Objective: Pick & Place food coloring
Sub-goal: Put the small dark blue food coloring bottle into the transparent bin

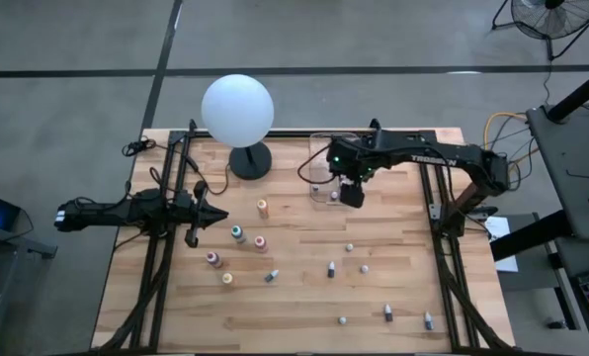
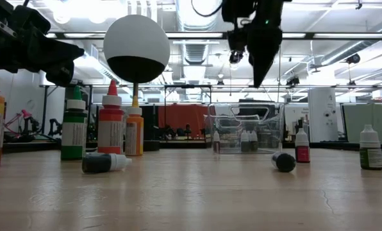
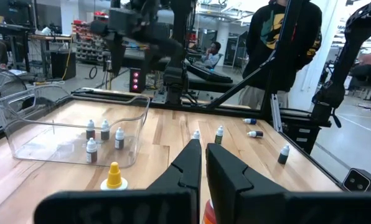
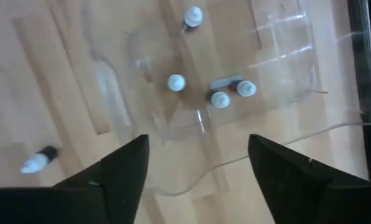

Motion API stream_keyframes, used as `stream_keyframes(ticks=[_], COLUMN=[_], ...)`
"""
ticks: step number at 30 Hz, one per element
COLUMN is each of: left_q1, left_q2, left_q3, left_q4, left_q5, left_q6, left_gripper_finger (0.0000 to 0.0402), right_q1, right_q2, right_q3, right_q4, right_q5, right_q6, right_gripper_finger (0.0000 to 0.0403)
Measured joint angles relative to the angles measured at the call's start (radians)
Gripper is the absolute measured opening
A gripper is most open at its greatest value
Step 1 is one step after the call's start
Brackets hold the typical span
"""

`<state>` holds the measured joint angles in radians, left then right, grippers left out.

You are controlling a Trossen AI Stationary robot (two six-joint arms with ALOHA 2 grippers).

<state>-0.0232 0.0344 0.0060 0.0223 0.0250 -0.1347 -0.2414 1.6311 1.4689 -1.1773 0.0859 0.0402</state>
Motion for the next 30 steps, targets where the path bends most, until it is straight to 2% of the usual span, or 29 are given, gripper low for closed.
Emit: stream_keyframes(ticks=[5,10,16,24,30], left_q1=[0.0,0.0,0.0,0.0,0.0], left_q2=[0.0,0.0,0.0,0.0,0.0], left_q3=[0.0,0.0,0.0,0.0,0.0], left_q4=[0.0,0.0,0.0,0.0,0.0], left_q5=[0.0,0.0,0.0,0.0,0.0], left_q6=[0.0,0.0,0.0,0.0,0.0], left_gripper_finger=[0.0,0.0,0.0,0.0,0.0], right_q1=[0.082,0.185,0.318,0.477,0.586], right_q2=[-0.046,-0.081,-0.124,-0.147,-0.151], right_q3=[0.0,0.0,-0.001,-0.001,-0.001], right_q4=[-0.033,-0.098,-0.166,-0.183,-0.189], right_q5=[-0.004,-0.015,-0.021,-0.087,-0.097], right_q6=[0.07,0.159,0.248,0.376,0.474], right_gripper_finger=[0.0304,0.0319,0.0317,0.0304,0.0302])
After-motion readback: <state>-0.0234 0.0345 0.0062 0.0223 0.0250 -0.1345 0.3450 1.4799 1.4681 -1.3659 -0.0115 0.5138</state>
